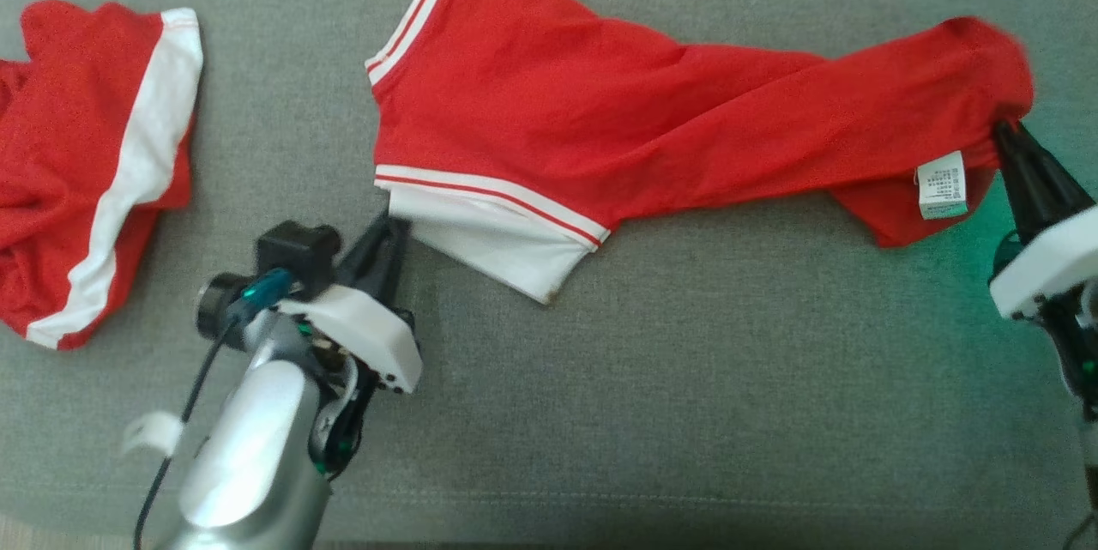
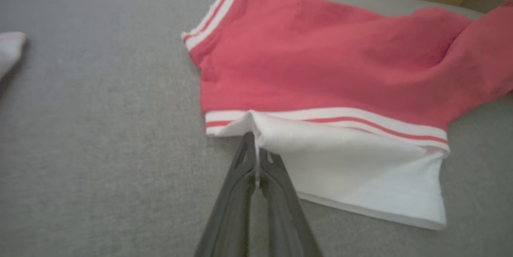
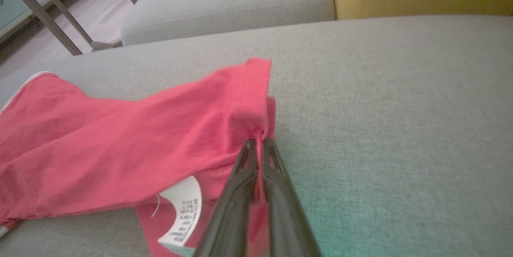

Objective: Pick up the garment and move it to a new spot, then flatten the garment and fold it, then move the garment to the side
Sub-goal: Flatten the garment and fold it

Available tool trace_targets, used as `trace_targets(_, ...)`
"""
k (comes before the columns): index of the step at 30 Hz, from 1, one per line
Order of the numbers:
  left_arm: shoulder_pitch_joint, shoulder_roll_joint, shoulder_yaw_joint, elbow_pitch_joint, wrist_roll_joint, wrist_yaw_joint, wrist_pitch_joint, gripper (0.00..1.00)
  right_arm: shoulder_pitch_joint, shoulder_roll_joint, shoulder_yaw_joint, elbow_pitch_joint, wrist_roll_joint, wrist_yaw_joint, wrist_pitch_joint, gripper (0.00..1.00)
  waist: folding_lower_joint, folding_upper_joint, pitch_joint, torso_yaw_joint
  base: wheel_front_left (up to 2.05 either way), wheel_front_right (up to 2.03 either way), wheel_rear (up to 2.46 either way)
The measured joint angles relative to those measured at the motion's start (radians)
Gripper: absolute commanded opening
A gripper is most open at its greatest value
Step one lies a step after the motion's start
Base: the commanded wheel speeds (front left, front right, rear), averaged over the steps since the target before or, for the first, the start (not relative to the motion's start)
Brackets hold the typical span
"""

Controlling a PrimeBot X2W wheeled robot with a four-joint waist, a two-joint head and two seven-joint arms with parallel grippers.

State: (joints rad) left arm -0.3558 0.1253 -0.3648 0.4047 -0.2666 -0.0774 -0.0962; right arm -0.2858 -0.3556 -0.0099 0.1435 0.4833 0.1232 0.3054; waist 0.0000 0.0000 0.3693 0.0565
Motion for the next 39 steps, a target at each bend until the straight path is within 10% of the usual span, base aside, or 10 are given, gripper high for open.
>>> trace_targets(15,0.008,0.071,0.091,-0.418,0.038,0.088,-0.125,0.0,0.092,0.01,-0.076,-0.256,-0.044,0.0,-0.144,0.0,0.0,0.0,-0.133,-0.018,0.0,0.0,0.0)
trace_targets(24,-0.298,0.133,0.116,-0.661,0.089,0.067,-0.024,0.0,-0.039,-0.016,-0.177,-0.521,-0.087,0.0,-0.092,0.0,0.0,0.0,-0.235,-0.025,0.0,0.0,0.0)
trace_targets(39,-0.633,0.125,0.093,-0.501,0.065,0.009,0.079,0.0,-0.3,-0.067,-0.208,-0.513,-0.013,0.0,0.031,0.0,0.0,0.0,-0.244,-0.047,0.0,0.0,0.0)
